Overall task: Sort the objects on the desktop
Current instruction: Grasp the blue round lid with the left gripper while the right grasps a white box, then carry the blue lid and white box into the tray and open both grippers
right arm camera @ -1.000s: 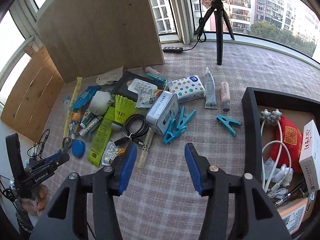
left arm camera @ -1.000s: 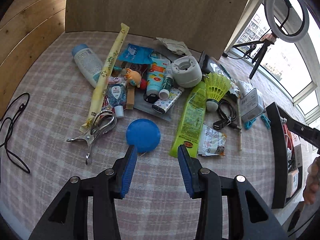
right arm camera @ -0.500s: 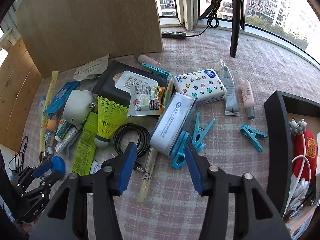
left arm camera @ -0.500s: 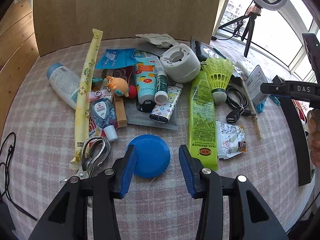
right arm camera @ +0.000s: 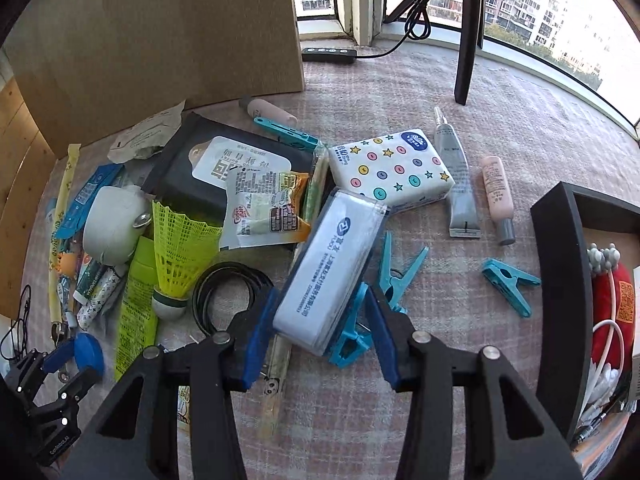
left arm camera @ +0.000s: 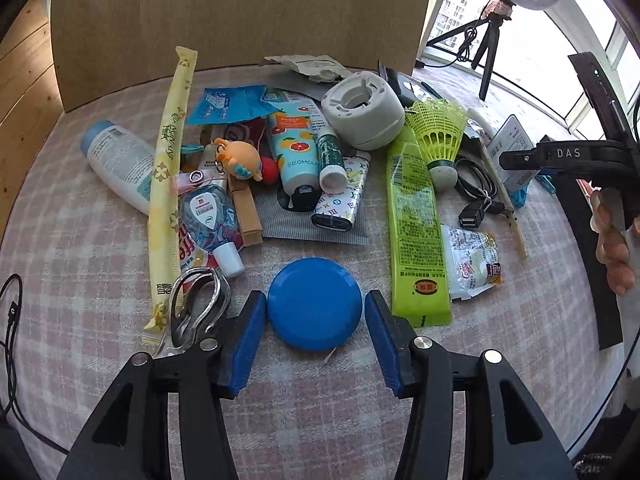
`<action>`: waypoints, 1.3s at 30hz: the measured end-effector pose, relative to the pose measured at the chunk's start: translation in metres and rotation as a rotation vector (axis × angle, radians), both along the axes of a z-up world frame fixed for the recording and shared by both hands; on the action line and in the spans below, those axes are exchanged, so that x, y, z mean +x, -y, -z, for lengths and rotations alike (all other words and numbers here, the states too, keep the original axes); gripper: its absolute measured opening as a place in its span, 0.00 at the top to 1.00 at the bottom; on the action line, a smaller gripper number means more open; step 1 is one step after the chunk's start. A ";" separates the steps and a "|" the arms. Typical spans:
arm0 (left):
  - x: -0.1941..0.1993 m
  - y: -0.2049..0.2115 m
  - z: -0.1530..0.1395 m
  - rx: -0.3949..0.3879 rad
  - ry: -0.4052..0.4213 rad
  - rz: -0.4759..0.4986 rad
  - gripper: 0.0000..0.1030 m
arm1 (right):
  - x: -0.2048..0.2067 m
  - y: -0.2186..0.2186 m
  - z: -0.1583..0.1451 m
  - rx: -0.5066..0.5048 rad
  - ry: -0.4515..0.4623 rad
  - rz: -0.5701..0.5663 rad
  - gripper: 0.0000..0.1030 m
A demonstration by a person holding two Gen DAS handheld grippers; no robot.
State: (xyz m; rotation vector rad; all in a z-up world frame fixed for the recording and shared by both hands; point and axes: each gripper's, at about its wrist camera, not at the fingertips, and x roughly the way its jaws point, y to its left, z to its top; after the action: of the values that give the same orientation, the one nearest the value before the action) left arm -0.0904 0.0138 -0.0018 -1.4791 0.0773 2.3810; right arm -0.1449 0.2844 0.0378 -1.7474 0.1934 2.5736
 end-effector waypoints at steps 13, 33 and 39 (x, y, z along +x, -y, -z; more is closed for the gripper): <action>0.002 -0.009 0.000 -0.018 -0.030 -0.052 0.54 | 0.016 -0.017 -0.007 -0.044 -0.048 -0.010 0.76; 0.018 -0.035 -0.043 0.067 -0.086 -0.033 0.54 | 0.067 -0.043 -0.053 -0.113 -0.169 -0.053 0.77; 0.020 -0.084 -0.064 0.105 -0.105 0.067 0.54 | 0.096 -0.082 -0.078 -0.098 -0.212 0.007 0.76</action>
State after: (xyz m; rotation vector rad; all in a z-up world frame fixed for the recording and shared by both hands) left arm -0.0704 0.0974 0.0619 -1.2841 0.0262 2.3704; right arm -0.0487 0.3662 0.1156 -1.4938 0.3352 2.7861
